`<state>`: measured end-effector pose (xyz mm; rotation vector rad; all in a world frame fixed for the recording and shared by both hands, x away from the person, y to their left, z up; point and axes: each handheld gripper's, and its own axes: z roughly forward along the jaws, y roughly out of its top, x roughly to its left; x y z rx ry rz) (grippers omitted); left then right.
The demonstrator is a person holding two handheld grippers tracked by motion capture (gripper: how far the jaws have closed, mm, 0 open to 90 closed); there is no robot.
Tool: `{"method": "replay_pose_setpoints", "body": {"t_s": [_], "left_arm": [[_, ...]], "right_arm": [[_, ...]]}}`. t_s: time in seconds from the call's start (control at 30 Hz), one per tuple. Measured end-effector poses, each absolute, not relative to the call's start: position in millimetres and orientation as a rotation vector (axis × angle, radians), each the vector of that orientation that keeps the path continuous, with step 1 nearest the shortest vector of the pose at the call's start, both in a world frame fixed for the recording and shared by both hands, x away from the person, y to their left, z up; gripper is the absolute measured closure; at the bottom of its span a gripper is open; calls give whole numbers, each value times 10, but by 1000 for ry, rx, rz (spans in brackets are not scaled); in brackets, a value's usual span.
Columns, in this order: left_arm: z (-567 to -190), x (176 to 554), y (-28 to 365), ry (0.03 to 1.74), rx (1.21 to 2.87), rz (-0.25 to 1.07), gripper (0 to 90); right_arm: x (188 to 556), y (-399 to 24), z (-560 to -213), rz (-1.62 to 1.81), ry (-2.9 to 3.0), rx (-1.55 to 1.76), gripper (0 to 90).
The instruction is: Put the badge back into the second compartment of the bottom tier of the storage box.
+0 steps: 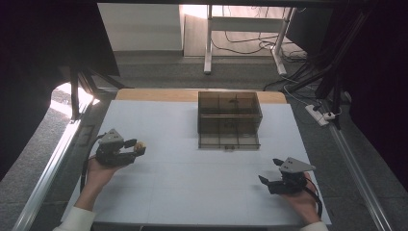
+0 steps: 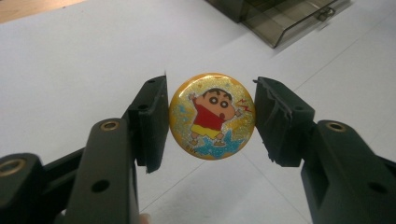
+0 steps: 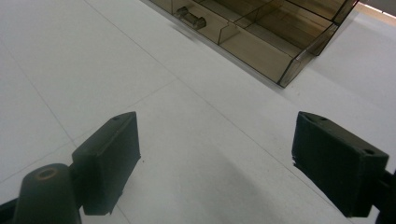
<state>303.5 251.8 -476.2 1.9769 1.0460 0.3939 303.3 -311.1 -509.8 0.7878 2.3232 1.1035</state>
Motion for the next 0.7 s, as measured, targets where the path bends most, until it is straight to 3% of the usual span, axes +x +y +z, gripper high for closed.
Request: {"method": "replay_pose_setpoints", "body": {"t_s": [0.7], "left_arm": [[-4647, 2963, 2434, 988, 1947, 437, 464]], "right_arm": [[3033, -3109, -5099, 1100, 2324, 789, 152]]}}
